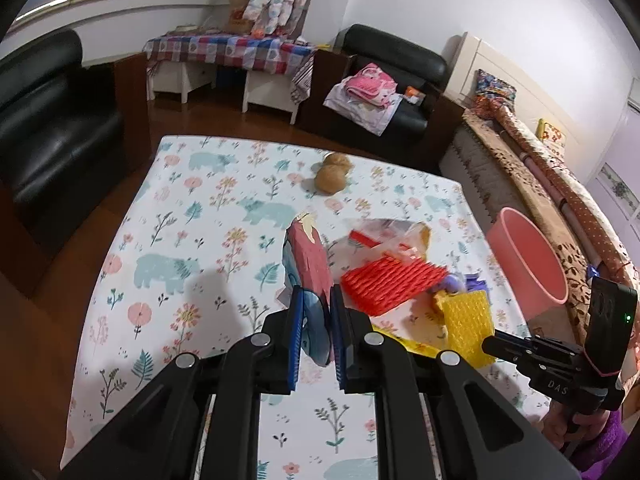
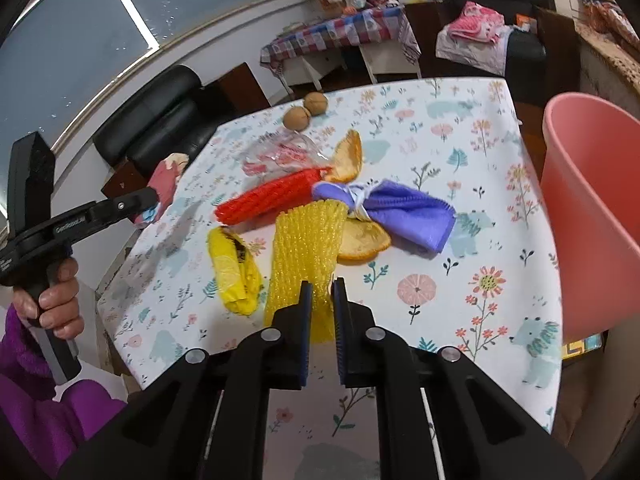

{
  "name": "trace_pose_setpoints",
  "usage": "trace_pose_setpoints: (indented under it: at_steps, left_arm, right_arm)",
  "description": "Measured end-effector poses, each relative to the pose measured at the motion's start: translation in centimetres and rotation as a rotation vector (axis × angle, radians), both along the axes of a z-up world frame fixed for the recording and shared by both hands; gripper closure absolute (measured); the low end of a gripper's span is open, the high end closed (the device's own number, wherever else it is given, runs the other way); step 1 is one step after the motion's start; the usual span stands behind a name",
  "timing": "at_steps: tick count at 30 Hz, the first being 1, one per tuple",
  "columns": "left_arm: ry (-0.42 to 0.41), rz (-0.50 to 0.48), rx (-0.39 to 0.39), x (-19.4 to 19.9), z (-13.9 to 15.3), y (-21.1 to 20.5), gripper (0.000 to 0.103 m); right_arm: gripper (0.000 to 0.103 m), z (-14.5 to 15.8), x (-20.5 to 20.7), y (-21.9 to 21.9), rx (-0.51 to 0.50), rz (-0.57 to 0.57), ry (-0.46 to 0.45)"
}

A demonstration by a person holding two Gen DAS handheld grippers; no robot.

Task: Collect trash
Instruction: 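Grasp the pink-blue packet with the left tool while the right tool grasps the yellow foam net, then carry the pink-blue packet and yellow foam net over the pink bucket with both tools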

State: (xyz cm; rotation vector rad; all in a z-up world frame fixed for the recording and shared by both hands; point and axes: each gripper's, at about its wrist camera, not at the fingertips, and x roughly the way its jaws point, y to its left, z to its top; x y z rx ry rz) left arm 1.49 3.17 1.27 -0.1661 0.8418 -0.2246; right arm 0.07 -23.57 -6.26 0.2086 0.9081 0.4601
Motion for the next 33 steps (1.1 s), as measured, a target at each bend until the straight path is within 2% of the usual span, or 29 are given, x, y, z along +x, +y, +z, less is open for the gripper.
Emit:
trace_pose_setpoints:
  at_steps: [7, 17, 24, 33]
  left_arm:
    - [-0.053, -0.077, -0.021, 0.1, 2.2, -2.3, 0.091]
    - [-0.106, -0.237, -0.050, 1.0, 4.3, -8.7, 0.091]
    - [-0.127, -0.364, -0.058, 1.8, 5.4, -14.2, 0.091]
    - [-0.147, -0.511, -0.063, 3.0, 6.0, -22.3, 0.091]
  right_arm:
    - [0.092, 2.6, -1.2, -1.6, 0.001, -0.041, -0.090]
    - [0.092, 5.7, -1.9, -7.7, 0.037, -0.243, -0.188]
    - [0.092, 6.1, -2.3, -12.7, 0.034, -0.403, -0.210]
    - [0.092, 6.4, -2.1, -17.4, -0.031, -0.589, -0.253]
